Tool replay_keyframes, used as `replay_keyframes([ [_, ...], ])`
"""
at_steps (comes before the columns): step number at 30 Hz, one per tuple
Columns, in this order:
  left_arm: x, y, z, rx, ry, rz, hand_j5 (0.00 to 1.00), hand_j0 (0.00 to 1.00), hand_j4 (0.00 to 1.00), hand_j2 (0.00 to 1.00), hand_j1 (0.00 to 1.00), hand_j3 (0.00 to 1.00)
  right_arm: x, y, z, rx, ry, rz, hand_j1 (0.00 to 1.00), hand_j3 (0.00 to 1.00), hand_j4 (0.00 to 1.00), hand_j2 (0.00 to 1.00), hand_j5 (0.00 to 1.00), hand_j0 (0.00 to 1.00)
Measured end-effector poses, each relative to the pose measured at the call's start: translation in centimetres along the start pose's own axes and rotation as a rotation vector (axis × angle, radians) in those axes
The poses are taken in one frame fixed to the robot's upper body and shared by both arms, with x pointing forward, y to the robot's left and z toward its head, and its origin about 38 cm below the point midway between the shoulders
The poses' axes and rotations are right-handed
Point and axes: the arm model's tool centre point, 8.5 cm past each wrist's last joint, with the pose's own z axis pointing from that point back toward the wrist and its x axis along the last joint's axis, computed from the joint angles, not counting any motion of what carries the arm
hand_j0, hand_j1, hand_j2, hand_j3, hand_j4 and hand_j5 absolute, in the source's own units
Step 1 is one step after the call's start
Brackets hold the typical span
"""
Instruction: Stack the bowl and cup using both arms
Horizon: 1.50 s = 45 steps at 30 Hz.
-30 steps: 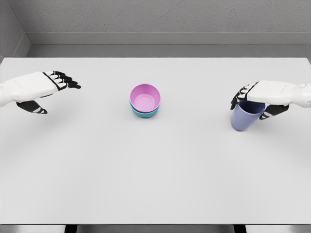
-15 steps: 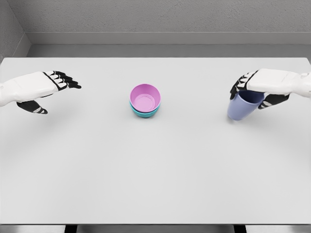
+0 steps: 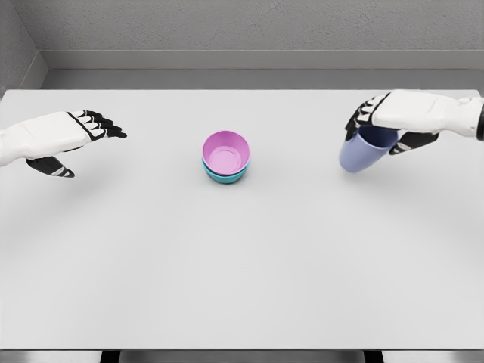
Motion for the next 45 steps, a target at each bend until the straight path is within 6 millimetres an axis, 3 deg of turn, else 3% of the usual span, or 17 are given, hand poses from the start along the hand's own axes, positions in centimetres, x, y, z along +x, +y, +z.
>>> replay_keyframes([
  [45,0.7,-0.2,-0.2,-0.004,-0.017,-0.007,1.0,1.0,1.0,1.0,1.0,1.0,4.5,-5.9,-5.5,-0.121,-0.165,0.096,0.67,0.67,0.67,0.67,0.67,0.67],
])
